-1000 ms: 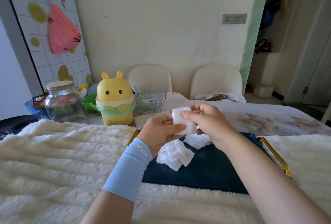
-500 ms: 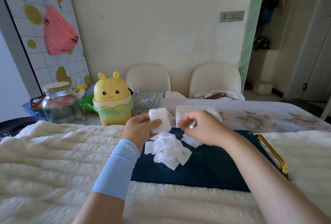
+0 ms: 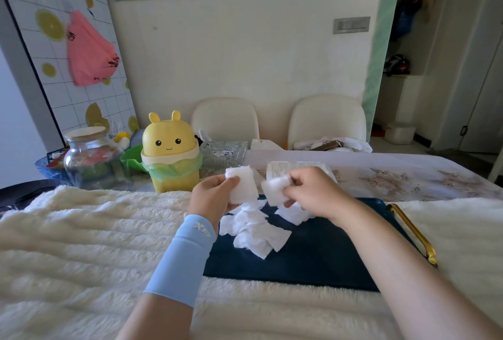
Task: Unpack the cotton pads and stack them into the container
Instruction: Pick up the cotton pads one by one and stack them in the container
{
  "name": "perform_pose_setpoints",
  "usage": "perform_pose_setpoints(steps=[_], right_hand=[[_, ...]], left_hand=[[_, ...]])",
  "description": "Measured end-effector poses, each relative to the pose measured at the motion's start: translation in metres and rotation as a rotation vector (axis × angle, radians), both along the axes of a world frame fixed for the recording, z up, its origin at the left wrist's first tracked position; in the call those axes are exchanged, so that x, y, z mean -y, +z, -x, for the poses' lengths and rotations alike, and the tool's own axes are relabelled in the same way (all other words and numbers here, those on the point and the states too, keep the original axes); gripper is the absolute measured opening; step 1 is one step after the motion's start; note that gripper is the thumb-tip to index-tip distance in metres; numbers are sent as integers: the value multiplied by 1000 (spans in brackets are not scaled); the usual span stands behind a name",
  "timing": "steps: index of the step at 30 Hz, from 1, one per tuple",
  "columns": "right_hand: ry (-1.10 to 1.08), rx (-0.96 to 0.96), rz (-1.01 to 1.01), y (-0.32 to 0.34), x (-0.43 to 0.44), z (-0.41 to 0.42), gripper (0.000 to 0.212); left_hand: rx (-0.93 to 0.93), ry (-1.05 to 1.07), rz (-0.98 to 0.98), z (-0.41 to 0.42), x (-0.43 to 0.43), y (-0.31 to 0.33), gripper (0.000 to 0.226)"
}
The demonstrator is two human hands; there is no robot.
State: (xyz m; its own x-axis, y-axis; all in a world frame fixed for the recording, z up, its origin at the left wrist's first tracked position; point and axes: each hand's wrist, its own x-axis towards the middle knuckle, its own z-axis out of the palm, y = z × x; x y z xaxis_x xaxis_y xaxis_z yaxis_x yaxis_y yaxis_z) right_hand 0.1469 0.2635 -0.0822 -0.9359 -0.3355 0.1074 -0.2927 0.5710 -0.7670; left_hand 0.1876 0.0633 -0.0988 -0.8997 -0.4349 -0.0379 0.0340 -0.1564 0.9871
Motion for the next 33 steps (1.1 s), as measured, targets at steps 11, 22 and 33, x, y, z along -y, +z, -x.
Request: perform_pose_setpoints(steps=[11, 22, 33], right_hand=[[99, 303, 594, 24, -13, -6, 18], [119, -19, 255, 29, -1, -17, 31], [-30, -296, 191, 23, 6, -13, 35]], left_hand=[[2, -54, -11, -6, -10, 4, 3], [9, -355, -45, -17, -28, 9, 19], [-65, -484, -78, -19, -24, 17, 38]])
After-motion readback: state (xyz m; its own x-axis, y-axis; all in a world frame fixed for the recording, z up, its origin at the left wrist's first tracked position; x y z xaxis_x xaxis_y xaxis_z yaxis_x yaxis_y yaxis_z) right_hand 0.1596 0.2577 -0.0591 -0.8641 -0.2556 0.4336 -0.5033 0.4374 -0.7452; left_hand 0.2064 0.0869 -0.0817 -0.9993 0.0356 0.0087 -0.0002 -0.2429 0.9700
